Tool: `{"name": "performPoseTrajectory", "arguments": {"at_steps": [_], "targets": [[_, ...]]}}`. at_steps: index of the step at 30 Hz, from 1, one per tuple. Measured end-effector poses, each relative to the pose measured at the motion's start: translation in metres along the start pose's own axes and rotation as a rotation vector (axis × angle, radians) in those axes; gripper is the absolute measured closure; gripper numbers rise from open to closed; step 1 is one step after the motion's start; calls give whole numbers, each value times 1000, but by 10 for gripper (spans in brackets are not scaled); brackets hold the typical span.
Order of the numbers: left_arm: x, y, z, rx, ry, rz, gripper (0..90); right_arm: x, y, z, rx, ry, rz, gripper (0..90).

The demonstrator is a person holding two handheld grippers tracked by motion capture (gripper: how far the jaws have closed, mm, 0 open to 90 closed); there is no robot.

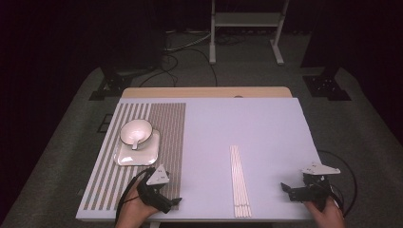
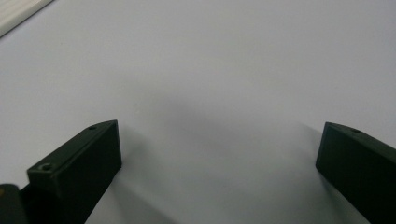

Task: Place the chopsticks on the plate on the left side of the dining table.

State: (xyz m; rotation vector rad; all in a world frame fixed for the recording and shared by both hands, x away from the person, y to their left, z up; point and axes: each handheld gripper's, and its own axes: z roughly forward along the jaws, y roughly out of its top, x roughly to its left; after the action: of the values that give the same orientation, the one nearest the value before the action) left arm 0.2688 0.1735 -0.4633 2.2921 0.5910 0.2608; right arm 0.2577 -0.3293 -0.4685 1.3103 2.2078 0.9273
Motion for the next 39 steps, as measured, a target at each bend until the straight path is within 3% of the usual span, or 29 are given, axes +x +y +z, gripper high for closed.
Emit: {"name": "performPoseTrajectory", "arguments": {"at_steps": [9,16,21,35,39], "targets": [[-2,2,-1,-26,18,-46,0,0,0,0,1,0,0,0],[-7,7,-4,-53,15,-35,0,0,0,0,2,0,0,0],[-10,13,-3,-72,4,-57,0,0,0,0,2,0,0,0],[-18,31,3,-80,-33,-55,0,0,0,0,1,0,0,0],[-18,36,3,-107,-34,-65,0,0,0,0,1,0,-1,0]]}}
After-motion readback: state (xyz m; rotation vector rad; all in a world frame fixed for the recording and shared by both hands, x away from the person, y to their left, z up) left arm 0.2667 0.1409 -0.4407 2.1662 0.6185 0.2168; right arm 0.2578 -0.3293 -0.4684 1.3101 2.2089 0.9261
